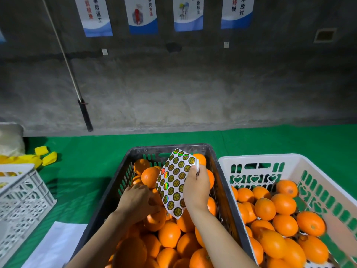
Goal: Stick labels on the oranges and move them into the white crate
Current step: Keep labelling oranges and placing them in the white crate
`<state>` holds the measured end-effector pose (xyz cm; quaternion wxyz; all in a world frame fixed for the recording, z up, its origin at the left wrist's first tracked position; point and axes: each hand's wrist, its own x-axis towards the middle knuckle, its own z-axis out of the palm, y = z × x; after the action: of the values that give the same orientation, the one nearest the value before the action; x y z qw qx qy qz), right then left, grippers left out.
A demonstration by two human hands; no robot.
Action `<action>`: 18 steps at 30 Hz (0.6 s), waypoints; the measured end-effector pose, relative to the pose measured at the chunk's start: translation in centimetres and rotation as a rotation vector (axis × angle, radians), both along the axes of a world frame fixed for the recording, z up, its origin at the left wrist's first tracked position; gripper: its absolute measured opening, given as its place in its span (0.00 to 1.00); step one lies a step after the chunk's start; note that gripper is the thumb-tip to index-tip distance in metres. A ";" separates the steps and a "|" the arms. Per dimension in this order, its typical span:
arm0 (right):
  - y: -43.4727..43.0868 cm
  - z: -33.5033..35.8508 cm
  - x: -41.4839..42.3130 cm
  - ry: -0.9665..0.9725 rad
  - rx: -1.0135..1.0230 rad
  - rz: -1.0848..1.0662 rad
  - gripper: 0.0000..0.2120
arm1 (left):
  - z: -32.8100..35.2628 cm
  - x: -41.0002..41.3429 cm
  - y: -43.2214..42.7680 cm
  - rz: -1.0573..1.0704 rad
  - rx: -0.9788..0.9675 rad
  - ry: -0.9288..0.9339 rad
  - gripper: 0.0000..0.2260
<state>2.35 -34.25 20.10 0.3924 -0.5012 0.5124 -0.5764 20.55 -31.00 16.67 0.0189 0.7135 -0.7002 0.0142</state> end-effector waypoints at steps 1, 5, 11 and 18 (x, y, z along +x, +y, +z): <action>0.0 0.0 0.0 0.000 0.003 -0.001 0.14 | -0.2 0.0 0.0 0.033 0.003 -0.017 0.26; 0.0 0.0 0.1 -0.009 -0.004 0.007 0.15 | -0.7 0.2 0.0 0.109 0.033 -0.078 0.28; 0.0 0.0 0.0 -0.017 -0.003 0.027 0.15 | -0.7 -0.8 0.1 0.125 0.033 -0.078 0.12; -0.1 0.1 0.1 0.005 0.008 0.020 0.15 | 0.4 -1.1 0.4 -0.158 0.088 -0.023 0.12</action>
<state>2.42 -34.37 20.17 0.3987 -0.5064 0.5106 -0.5691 19.44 -30.64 17.10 -0.0196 0.6559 -0.7545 -0.0098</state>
